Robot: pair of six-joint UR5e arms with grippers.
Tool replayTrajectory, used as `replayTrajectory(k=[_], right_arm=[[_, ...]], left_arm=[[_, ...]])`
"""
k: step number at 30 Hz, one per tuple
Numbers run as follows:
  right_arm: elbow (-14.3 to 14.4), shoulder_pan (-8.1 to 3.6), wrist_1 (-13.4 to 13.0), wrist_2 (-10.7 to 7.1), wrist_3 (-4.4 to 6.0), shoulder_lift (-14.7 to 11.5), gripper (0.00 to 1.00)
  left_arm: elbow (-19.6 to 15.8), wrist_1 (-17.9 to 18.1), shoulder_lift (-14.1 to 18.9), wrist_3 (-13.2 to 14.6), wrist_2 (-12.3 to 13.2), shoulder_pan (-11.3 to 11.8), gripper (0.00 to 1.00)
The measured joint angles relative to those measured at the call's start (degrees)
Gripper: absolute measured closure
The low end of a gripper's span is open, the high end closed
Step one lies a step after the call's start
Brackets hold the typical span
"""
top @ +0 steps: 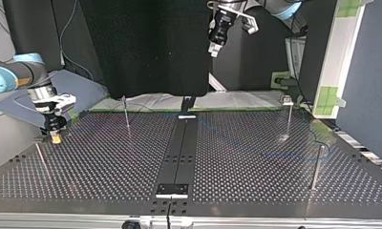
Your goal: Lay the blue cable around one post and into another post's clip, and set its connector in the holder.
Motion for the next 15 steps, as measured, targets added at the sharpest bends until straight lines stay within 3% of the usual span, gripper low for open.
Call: replayTrajectory(k=[3, 6, 11, 15], right_arm=[[0.0, 1.08, 0.2, -0.05, -1.19, 0.0, 1.00], [0.0, 1.50, 0.4, -0.06, -1.70, 0.0, 1.00], [0.0, 2.02, 0.6, 0.17, -1.73, 0.0, 1.00], [0.0, 1.99, 0.7, 1.45, -1.46, 0.0, 1.00]], left_arm=[[-0.2, 0.1, 0.0, 0.0, 0.0, 0.0, 0.00], [-0.4, 0.4, 0.0, 0.0, 0.0, 0.1, 0.00], [-0.4, 0.5, 0.0, 0.0, 0.0, 0.2, 0.00], [-0.5, 0.6, 0.0, 0.1, 0.0, 0.2, 0.00]])
